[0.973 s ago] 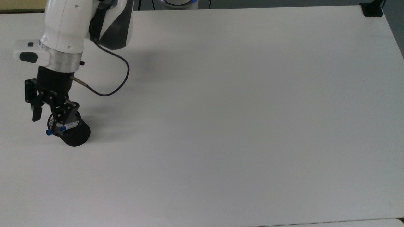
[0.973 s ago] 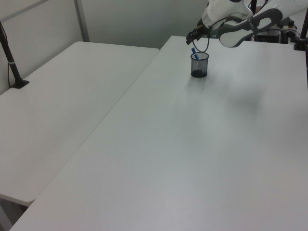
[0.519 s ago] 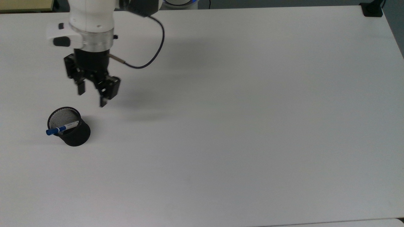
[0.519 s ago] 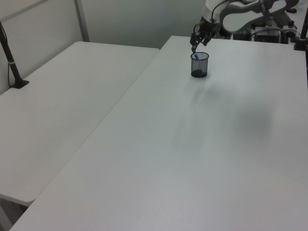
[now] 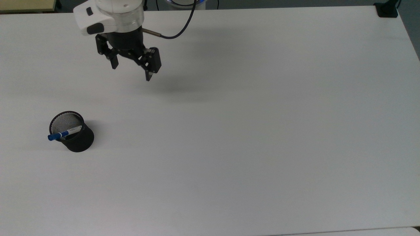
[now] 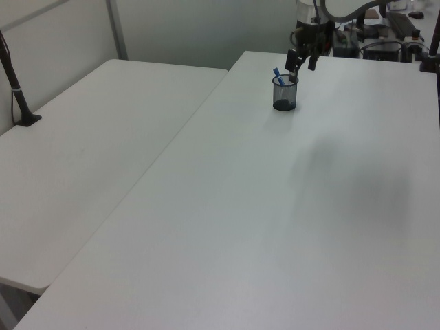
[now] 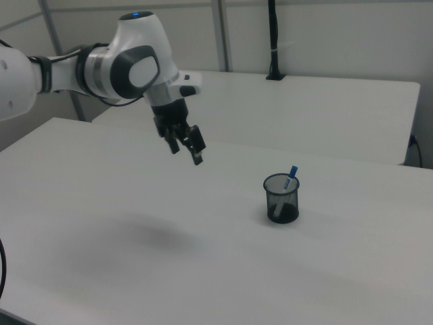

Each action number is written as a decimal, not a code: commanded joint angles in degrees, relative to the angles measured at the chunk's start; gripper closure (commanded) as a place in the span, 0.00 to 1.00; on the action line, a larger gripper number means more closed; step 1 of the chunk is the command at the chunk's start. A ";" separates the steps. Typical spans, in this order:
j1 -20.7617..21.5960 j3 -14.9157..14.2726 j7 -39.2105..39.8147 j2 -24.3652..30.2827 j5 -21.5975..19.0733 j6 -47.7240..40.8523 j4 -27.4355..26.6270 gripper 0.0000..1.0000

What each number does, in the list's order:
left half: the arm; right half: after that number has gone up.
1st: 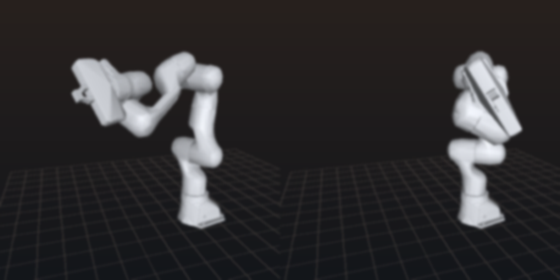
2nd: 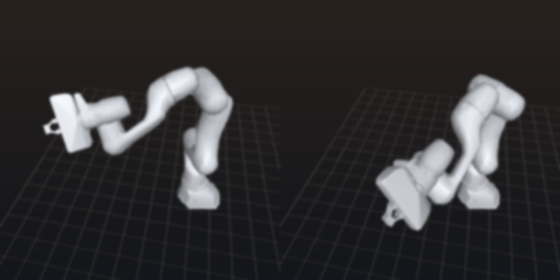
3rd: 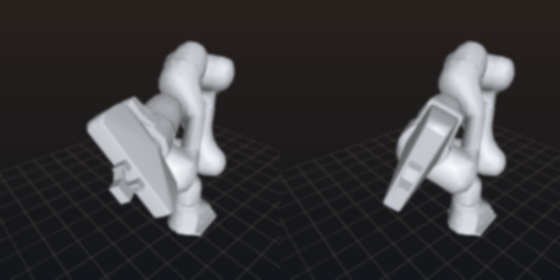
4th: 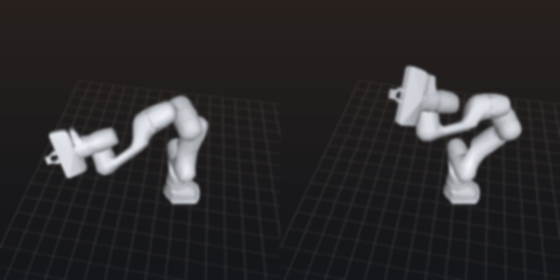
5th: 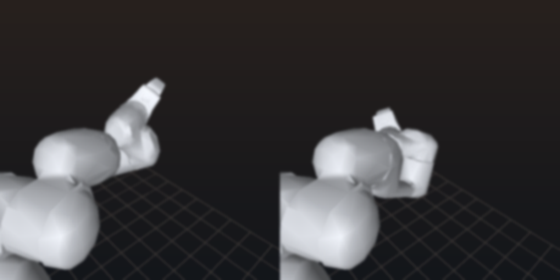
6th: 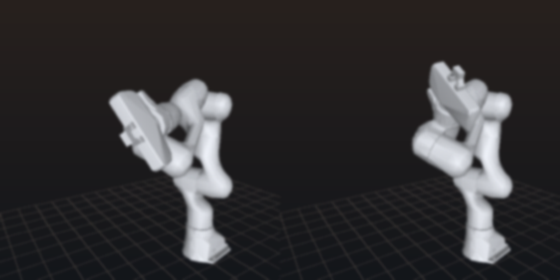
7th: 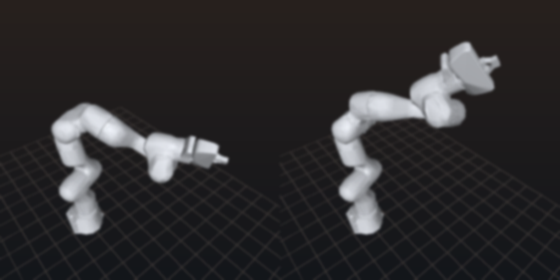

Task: Insert the marker

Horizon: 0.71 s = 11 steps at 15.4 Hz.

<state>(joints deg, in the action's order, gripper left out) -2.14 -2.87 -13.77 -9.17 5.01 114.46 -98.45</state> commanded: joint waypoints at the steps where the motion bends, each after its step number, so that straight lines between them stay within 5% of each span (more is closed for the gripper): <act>1: 2.40 -0.39 5.24 4.07 -3.07 -5.56 -2.36 0.00; 11: 2.32 -0.56 14.98 5.40 -3.78 -11.53 -1.48 0.00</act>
<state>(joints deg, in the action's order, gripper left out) 0.26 -2.88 -4.16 -5.51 2.69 104.40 -98.53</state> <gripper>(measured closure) 0.000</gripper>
